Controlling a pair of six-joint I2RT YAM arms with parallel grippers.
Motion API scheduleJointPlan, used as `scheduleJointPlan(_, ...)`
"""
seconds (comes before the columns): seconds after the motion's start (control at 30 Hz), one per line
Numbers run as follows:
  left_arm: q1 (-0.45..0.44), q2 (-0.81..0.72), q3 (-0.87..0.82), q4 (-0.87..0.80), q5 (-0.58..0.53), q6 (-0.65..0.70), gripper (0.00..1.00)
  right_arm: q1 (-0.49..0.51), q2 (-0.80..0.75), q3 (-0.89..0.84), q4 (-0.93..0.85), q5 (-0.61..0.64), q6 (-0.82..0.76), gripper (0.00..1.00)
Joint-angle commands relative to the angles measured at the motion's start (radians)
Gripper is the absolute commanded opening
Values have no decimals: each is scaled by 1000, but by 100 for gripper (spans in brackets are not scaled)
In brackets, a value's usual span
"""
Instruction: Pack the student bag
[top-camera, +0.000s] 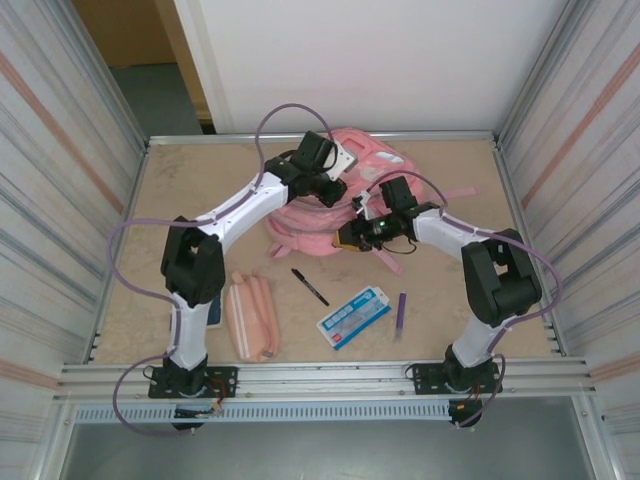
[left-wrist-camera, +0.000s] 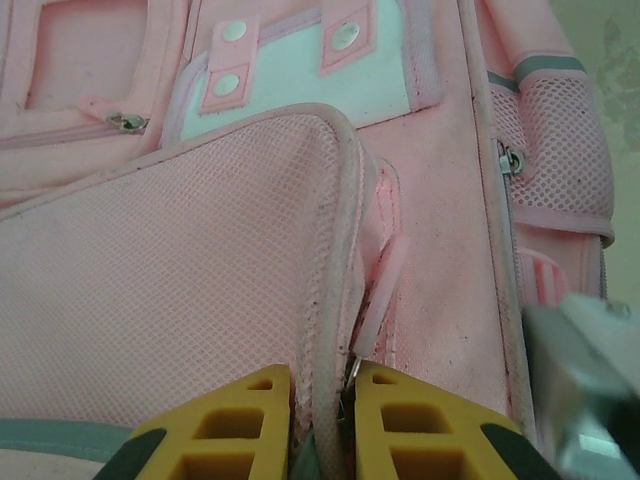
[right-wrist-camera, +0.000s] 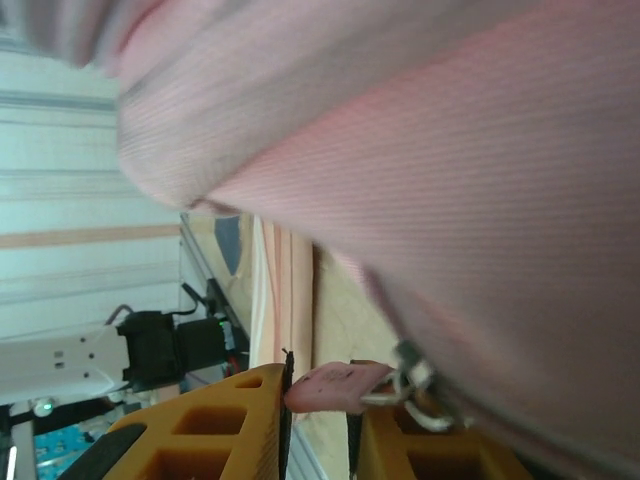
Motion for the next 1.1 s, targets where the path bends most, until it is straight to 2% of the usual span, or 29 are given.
scheduleJointPlan(0.0, -23, 24, 65, 141, 43, -82, 0, 58, 31, -20, 124, 18, 92, 21)
scheduleJointPlan(0.17, -52, 49, 86, 137, -35, -57, 0, 123, 55, -33, 196, 91, 143, 19)
scheduleJointPlan(0.3, -47, 82, 73, 125, -6, -61, 0, 132, 41, -47, 182, 128, 137, 19)
scheduleJointPlan(0.4, -35, 61, 51, 117, 15, -52, 0, 129, -9, -62, 107, 171, 68, 26)
scheduleJointPlan(0.5, -19, 12, 36, 116, 62, -69, 0, 117, -118, -91, -9, 294, -20, 30)
scheduleJointPlan(0.63, -27, -13, 48, 108, 43, -42, 0, 93, -261, -144, -112, 485, -166, 47)
scheduleJointPlan(0.73, -34, -25, 56, 106, 38, -54, 0, 32, -276, -140, -195, 570, -193, 48)
scheduleJointPlan(0.83, -41, -29, 74, 93, 42, -71, 0, -3, -278, -159, -194, 640, -206, 48)
scheduleJointPlan(1.07, -74, -59, 63, 79, 4, -73, 0, -13, -215, -126, -124, 538, -236, 43)
